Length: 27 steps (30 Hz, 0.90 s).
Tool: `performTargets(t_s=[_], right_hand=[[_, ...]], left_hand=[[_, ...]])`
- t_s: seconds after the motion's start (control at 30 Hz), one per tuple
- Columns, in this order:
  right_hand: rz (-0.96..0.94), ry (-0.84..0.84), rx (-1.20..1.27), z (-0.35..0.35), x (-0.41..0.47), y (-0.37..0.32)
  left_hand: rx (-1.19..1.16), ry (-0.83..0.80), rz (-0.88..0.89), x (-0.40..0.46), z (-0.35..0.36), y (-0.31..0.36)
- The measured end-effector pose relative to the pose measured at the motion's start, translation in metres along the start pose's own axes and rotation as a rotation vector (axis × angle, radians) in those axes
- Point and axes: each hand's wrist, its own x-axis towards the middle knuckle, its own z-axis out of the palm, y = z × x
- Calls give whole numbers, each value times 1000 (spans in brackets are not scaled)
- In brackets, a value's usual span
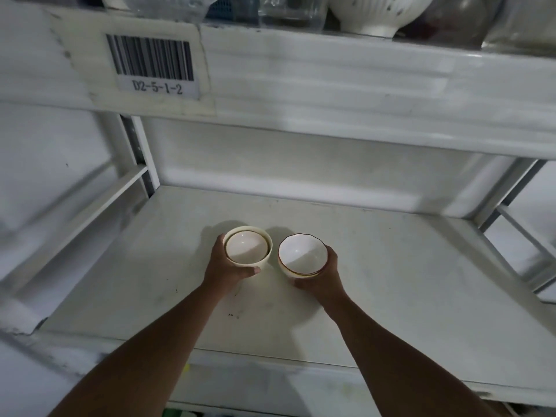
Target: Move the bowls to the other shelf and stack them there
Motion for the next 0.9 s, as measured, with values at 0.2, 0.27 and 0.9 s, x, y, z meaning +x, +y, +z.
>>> performTargets(t_s=[0.2, 0.27, 0.9], right_hand=[[97, -33, 11, -3, -3, -7], [126, -40, -22, -4, -3, -13], [-98, -447, -612, 60, 22, -131]], left_hand=[[79, -38, -50, 3, -2, 1], [115, -35, -36, 3, -6, 5], [1028, -180, -176, -50, -159, 33]])
